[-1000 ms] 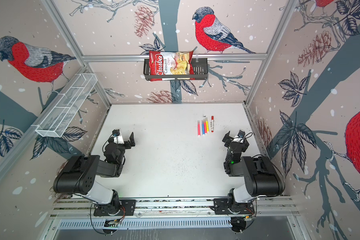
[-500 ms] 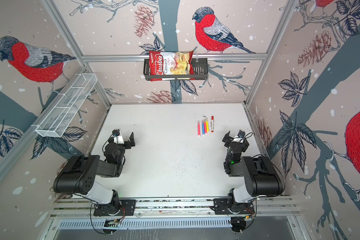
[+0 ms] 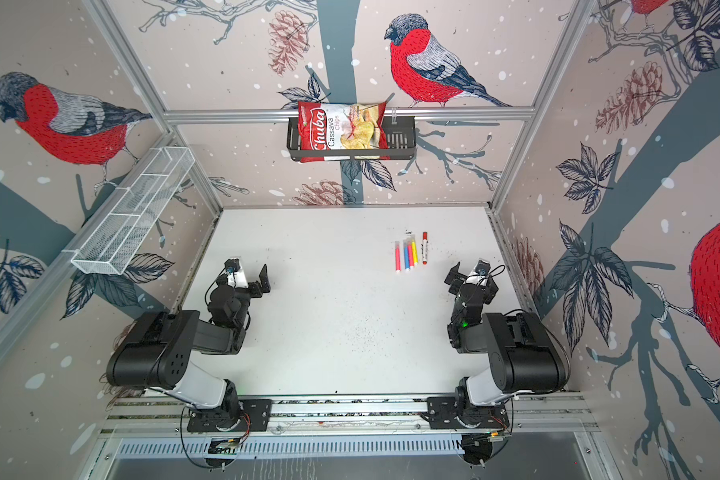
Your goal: Insert the pens into the pen caps
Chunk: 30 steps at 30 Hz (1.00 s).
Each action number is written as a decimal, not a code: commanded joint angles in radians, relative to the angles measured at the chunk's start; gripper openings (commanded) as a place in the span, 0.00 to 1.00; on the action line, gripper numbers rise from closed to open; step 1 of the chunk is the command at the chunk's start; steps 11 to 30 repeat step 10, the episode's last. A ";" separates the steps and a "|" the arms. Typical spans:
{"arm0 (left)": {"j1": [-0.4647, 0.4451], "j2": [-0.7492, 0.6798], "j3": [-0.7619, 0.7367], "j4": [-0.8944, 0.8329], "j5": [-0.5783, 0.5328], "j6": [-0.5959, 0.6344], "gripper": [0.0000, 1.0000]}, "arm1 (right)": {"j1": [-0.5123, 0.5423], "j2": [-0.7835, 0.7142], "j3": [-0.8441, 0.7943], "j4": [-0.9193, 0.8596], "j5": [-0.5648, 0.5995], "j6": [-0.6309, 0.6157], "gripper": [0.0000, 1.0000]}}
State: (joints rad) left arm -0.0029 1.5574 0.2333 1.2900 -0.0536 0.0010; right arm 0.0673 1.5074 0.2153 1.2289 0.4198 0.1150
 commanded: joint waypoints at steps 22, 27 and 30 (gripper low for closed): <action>0.003 -0.002 0.002 0.005 0.008 -0.001 0.99 | 0.002 0.000 0.007 0.003 0.000 0.012 1.00; 0.003 -0.002 0.002 0.005 0.008 -0.001 0.99 | 0.002 0.000 0.007 0.003 0.000 0.012 1.00; 0.003 -0.002 0.002 0.005 0.008 -0.001 0.99 | 0.002 0.000 0.007 0.003 0.000 0.012 1.00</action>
